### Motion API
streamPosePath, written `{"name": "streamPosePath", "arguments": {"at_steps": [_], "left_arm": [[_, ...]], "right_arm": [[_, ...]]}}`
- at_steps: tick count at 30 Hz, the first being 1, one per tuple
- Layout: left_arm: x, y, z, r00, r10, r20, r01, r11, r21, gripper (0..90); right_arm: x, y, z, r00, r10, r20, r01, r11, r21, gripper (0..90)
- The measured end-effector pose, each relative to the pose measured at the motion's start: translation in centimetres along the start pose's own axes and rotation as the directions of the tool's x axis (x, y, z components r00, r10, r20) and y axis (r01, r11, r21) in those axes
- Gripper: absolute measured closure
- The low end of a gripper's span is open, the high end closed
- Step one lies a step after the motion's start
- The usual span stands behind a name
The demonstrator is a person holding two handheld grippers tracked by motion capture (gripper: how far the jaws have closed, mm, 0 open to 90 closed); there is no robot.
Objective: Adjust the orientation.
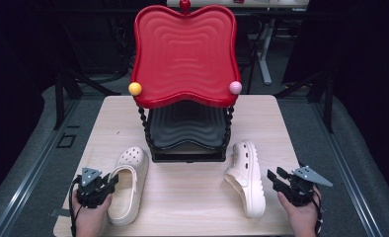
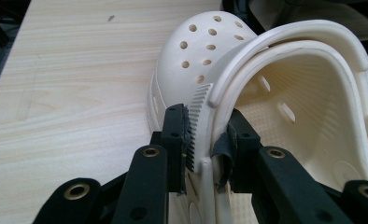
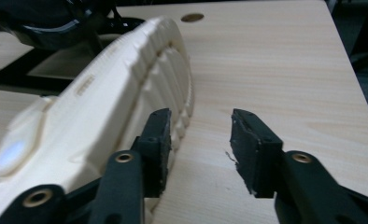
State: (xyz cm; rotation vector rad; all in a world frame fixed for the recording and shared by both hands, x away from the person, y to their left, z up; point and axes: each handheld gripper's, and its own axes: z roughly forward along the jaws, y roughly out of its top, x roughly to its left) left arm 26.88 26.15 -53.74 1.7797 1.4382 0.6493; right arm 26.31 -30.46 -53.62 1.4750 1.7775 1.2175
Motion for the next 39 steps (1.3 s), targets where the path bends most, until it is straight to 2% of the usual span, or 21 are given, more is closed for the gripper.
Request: {"name": "streamPosePath", "arguments": {"at_steps": [5, 6, 7, 8, 11, 12, 13, 17, 18, 20, 26, 28, 29, 31, 32, 33, 36, 37, 38, 39], "left_arm": [[-0.2, 0.0, 0.2, 0.9997, -0.002, 0.026, 0.001, 0.9999, 0.012, 71.4], [-0.2, 0.0, 0.2, 0.9997, -0.002, 0.026, 0.001, 0.9999, 0.012, 70.6], [-0.1, 0.0, 0.2, 0.9982, -0.017, 0.057, 0.016, 0.9997, 0.017, 69.0], [-0.1, 0.0, 0.2, 0.9982, -0.017, 0.057, 0.016, 0.9997, 0.017, 67.7], [-0.1, 0.0, 0.1, 0.9975, -0.012, 0.069, 0.013, 0.9999, -0.004, 63.4], [0.0, 0.1, 0.1, 0.9972, -0.004, 0.075, 0.006, 0.9997, -0.024, 61.3], [0.1, 0.1, 0.0, 0.9974, 0.004, 0.072, -0.002, 0.9996, -0.027, 58.9], [0.5, 0.0, 0.0, 0.9969, -0.002, 0.078, 0.004, 0.9996, -0.029, 54.8], [0.5, -0.1, 0.1, 0.9967, -0.003, 0.081, 0.006, 0.9994, -0.036, 52.9], [0.6, -0.1, 0.2, 0.9962, 0.011, 0.087, -0.008, 0.9991, -0.042, 52.7], [0.7, -0.1, 0.1, 0.9966, 0.017, 0.080, -0.014, 0.9990, -0.042, 52.0], [0.7, -0.1, 0.1, 0.9965, 0.015, 0.082, -0.012, 0.9991, -0.041, 52.0], [0.7, -0.1, 0.1, 0.9964, 0.019, 0.083, -0.015, 0.9990, -0.042, 52.0], [0.7, -0.1, 0.1, 0.9962, 0.020, 0.085, -0.016, 0.9990, -0.043, 51.9], [0.7, -0.1, 0.2, 0.9961, 0.018, 0.086, -0.015, 0.9989, -0.044, 51.8], [0.7, -0.1, 0.2, 0.9961, 0.017, 0.086, -0.013, 0.9989, -0.045, 51.8], [0.8, 0.0, 0.2, 0.9960, 0.014, 0.088, -0.010, 0.9990, -0.043, 51.6], [0.8, 0.0, 0.3, 0.9958, 0.013, 0.091, -0.009, 0.9990, -0.044, 51.6], [0.9, 0.0, 0.3, 0.9953, 0.015, 0.096, -0.011, 0.9990, -0.043, 51.6], [0.9, 0.1, 0.4, 0.9951, 0.014, 0.098, -0.010, 0.9989, -0.045, 51.6]], "right_arm": [[1.9, 1.0, -1.2, 0.9992, -0.036, -0.018, 0.035, 0.9977, -0.058, 76.4], [1.9, 1.0, -1.2, 0.9992, -0.036, -0.018, 0.035, 0.9977, -0.058, 76.4], [3.1, 1.4, -1.5, 0.9959, -0.087, -0.021, 0.086, 0.9939, -0.069, 80.8], [3.8, 1.5, -1.5, 0.9921, -0.123, -0.024, 0.121, 0.9900, -0.072, 82.2], [5.6, 1.7, -1.0, 0.9786, -0.201, -0.044, 0.199, 0.9790, -0.044, 85.7], [6.1, 1.6, -0.7, 0.9744, -0.218, -0.054, 0.217, 0.9756, -0.034, 86.3], [6.4, 1.7, -0.4, 0.9709, -0.230, -0.065, 0.230, 0.9731, -0.021, 87.1], [6.8, 1.5, 0.3, 0.9659, -0.252, -0.058, 0.253, 0.9672, 0.013, 89.8], [6.5, 1.6, 0.2, 0.9702, -0.233, -0.066, 0.235, 0.9720, 0.015, 89.9], [6.3, 1.5, 0.1, 0.9723, -0.225, -0.064, 0.226, 0.9742, 0.009, 90.0], [5.8, 1.5, -0.2, 0.9747, -0.217, -0.052, 0.218, 0.9759, 0.008, 90.0], [5.7, 1.6, -0.4, 0.9748, -0.220, -0.039, 0.220, 0.9754, 0.012, 90.0], [5.1, 1.7, -0.7, 0.9764, -0.215, -0.013, 0.216, 0.9764, 0.013, 90.0], [4.7, 1.7, -0.9, 0.9791, -0.203, -0.010, 0.203, 0.9790, 0.014, 90.0], [3.8, 1.7, -1.2, 0.9869, -0.161, -0.010, 0.161, 0.9868, 0.015, 90.0], [3.2, 1.7, -1.3, 0.9904, -0.138, -0.003, 0.138, 0.9903, 0.013, 90.0], [2.4, 1.6, -1.5, 0.9929, -0.117, 0.022, 0.117, 0.9929, 0.023, 90.0], [1.9, 1.5, -1.6, 0.9946, -0.097, 0.035, 0.096, 0.9950, 0.028, 90.0], [0.8, 1.4, -1.6, 0.9985, -0.043, 0.034, 0.041, 0.9985, 0.036, 90.0], [0.2, 1.3, -1.7, 0.9993, -0.019, 0.033, 0.018, 0.9989, 0.043, 90.0]]}}
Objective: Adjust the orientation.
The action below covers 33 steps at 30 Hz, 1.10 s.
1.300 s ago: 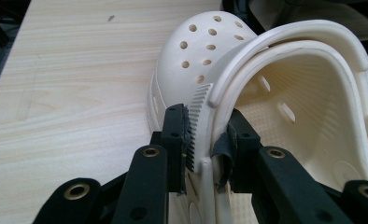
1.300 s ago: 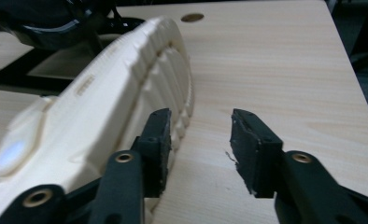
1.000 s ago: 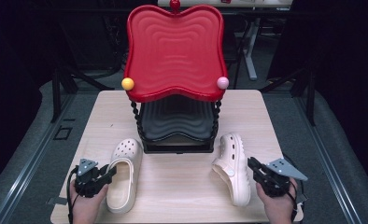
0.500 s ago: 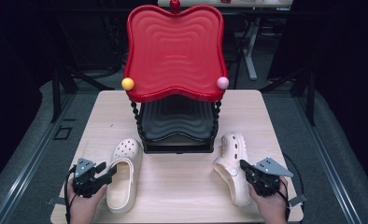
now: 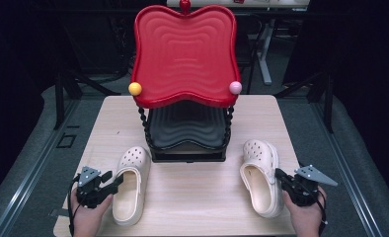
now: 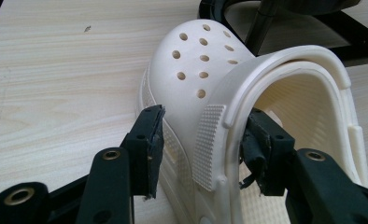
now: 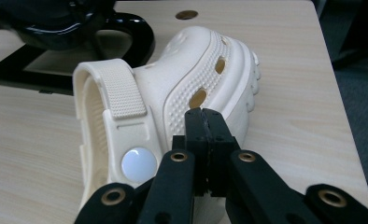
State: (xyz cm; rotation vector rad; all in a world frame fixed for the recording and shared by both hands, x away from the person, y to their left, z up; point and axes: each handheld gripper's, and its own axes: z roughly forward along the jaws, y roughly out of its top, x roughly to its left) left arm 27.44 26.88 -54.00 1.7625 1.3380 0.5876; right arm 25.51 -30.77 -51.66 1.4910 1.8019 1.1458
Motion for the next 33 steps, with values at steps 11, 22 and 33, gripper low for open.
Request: {"name": "streamPosePath", "arguments": {"at_steps": [11, 22, 33], "left_arm": [[0.0, 0.0, 0.1, 1.0000, 0.007, 0.005, -0.007, 1.0000, -0.002, 51.0], [0.0, -0.1, -0.3, 0.9999, 0.010, 0.008, -0.010, 0.9999, -0.009, 50.2], [-0.1, -0.1, -0.6, 0.9996, 0.027, -0.001, -0.027, 0.9995, -0.014, 49.8]], "right_arm": [[-3.7, -1.8, 1.7, 0.9881, 0.144, 0.054, -0.151, 0.9782, 0.143, 90.0], [-3.3, -0.8, 0.6, 0.9871, 0.142, 0.073, -0.140, 0.9896, -0.031, 83.6], [-1.5, 0.6, 1.0, 0.9969, 0.079, 0.000, -0.079, 0.9943, -0.072, 88.9]]}}
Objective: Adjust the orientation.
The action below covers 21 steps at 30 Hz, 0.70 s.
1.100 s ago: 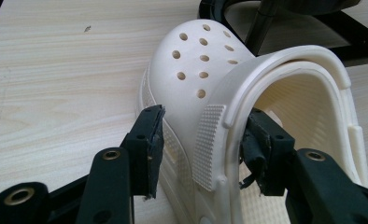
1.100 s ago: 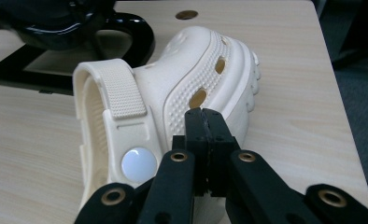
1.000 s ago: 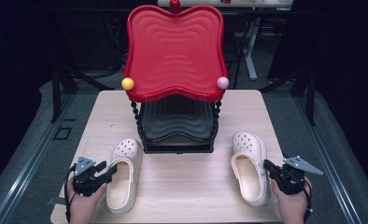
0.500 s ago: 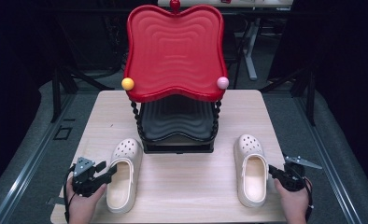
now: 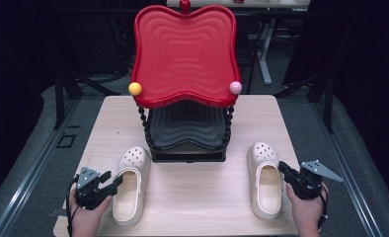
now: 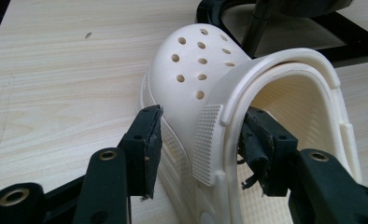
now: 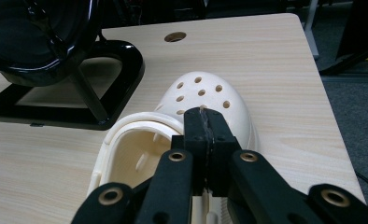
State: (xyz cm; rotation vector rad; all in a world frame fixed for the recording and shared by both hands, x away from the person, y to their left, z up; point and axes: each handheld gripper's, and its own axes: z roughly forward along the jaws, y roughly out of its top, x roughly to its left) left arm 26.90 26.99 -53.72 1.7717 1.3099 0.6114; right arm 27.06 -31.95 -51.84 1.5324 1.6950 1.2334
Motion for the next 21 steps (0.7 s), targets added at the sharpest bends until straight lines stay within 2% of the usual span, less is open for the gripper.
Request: {"name": "streamPosePath", "arguments": {"at_steps": [2, 6, 9, 11, 13, 17, 19, 21], "left_arm": [[0.0, 0.0, 0.0, 1.0000, 0.000, 0.000, 0.000, 1.0000, -0.001, 49.8], [0.0, 0.0, -0.1, 1.0000, 0.002, 0.002, -0.002, 1.0000, -0.001, 49.8], [0.0, 0.0, -0.1, 1.0000, 0.004, 0.004, -0.004, 1.0000, 0.000, 49.7], [0.1, 0.0, -0.1, 1.0000, 0.002, 0.006, -0.002, 1.0000, -0.001, 49.7], [0.0, 0.0, -0.1, 1.0000, 0.003, 0.004, -0.003, 1.0000, 0.000, 49.7], [0.0, 0.0, -0.1, 1.0000, 0.004, 0.004, -0.004, 1.0000, -0.002, 49.7], [0.0, 0.0, -0.1, 1.0000, 0.002, 0.005, -0.002, 1.0000, -0.001, 49.7], [0.0, 0.0, -0.1, 1.0000, 0.003, 0.005, -0.003, 1.0000, -0.001, 49.7]], "right_arm": [[0.0, 0.0, -0.1, 1.0000, -0.007, 0.004, 0.007, 1.0000, -0.002, 87.1], [0.5, -0.3, -0.6, 0.9983, -0.046, 0.037, 0.047, 0.9986, -0.023, 72.2], [1.0, -0.6, -0.6, 0.9914, -0.114, 0.064, 0.113, 0.9933, 0.027, 64.4], [1.2, -1.0, -0.2, 0.9859, -0.144, 0.085, 0.137, 0.9868, 0.087, 65.6], [1.4, -1.2, 0.2, 0.9779, -0.171, 0.120, 0.157, 0.9802, 0.121, 69.0], [1.5, -0.9, 0.4, 0.9780, -0.169, 0.122, 0.154, 0.9799, 0.127, 72.0], [1.9, -0.8, 0.5, 0.9719, -0.193, 0.134, 0.175, 0.9749, 0.138, 73.8], [2.2, -0.8, 0.6, 0.9717, -0.199, 0.127, 0.182, 0.9739, 0.135, 74.0]]}}
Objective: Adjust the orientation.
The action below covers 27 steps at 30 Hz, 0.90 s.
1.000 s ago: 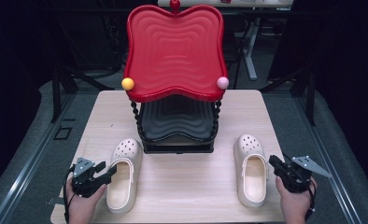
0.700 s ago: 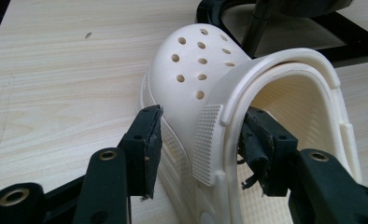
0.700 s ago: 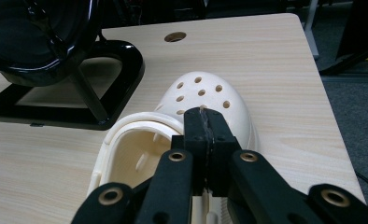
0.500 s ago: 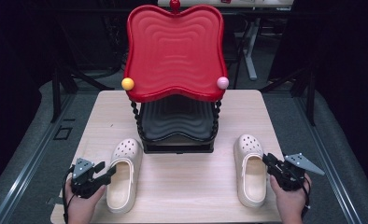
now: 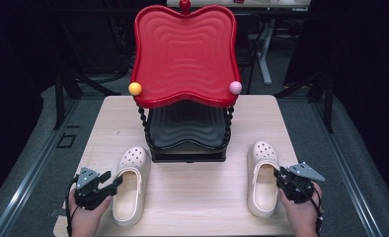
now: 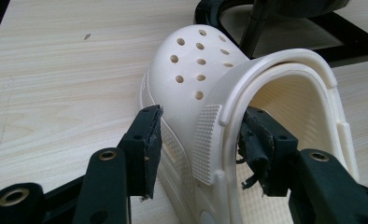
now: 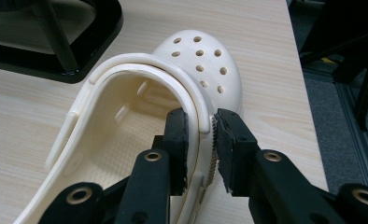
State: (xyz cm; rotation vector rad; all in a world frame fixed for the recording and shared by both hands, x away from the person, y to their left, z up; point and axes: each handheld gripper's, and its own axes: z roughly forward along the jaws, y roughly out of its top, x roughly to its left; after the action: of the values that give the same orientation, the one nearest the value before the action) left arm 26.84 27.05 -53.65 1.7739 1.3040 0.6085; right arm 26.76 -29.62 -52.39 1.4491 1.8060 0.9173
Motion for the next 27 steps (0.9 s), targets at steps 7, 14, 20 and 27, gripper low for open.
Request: {"name": "streamPosePath", "arguments": {"at_steps": [7, 14, 20, 27], "left_arm": [[0.0, 0.0, 0.0, 1.0000, -0.001, 0.000, 0.001, 1.0000, 0.001, 49.7], [-0.1, 0.0, 0.0, 1.0000, 0.005, -0.003, -0.005, 1.0000, -0.003, 49.7], [-0.3, 0.1, -0.1, 0.9995, 0.028, -0.012, -0.028, 0.9996, -0.005, 49.7], [-0.3, 0.1, -0.1, 0.9990, 0.042, -0.017, -0.042, 0.9991, -0.006, 49.7]], "right_arm": [[1.0, 0.1, 0.0, 0.9994, -0.031, -0.017, 0.031, 0.9994, -0.012, 74.8], [2.6, 0.4, 0.2, 0.9928, -0.109, -0.051, 0.107, 0.9938, -0.029, 75.2], [3.9, 0.5, 0.4, 0.9835, -0.170, -0.061, 0.169, 0.9853, -0.027, 75.2], [3.8, 0.3, 0.6, 0.9825, -0.154, -0.104, 0.150, 0.9877, -0.043, 71.6]]}}
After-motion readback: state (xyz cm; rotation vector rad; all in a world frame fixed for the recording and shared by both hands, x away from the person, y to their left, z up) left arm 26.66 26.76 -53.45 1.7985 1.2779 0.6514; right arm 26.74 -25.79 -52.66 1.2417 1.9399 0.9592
